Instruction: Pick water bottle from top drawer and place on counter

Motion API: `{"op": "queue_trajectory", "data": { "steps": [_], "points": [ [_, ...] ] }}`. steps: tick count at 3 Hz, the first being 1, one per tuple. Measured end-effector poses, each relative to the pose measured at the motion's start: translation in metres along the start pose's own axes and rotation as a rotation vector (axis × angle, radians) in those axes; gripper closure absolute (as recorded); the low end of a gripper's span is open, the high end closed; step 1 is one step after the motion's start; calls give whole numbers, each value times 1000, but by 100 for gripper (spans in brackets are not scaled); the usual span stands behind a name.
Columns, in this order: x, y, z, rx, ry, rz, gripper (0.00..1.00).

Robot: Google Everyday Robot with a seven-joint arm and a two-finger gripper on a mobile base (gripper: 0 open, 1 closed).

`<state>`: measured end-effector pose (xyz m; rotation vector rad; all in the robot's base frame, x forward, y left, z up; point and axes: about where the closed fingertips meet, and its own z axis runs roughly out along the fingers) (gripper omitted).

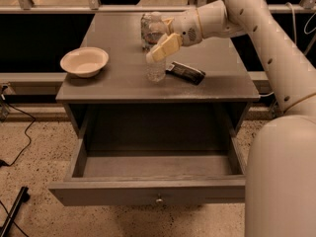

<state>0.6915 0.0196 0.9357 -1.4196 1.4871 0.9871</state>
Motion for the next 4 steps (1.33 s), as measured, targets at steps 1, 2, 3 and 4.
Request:
{"op": "queue_trajectory", "data": {
  "steps": [1,2,3,4],
  "points": [
    [0,0,0,0,0,0,0],
    [0,1,-8,0,-10,-14,0],
    [-9,5,-43,66,-29,-54,0],
    [-8,5,-47,72,-29,-54,0]
  ]
}}
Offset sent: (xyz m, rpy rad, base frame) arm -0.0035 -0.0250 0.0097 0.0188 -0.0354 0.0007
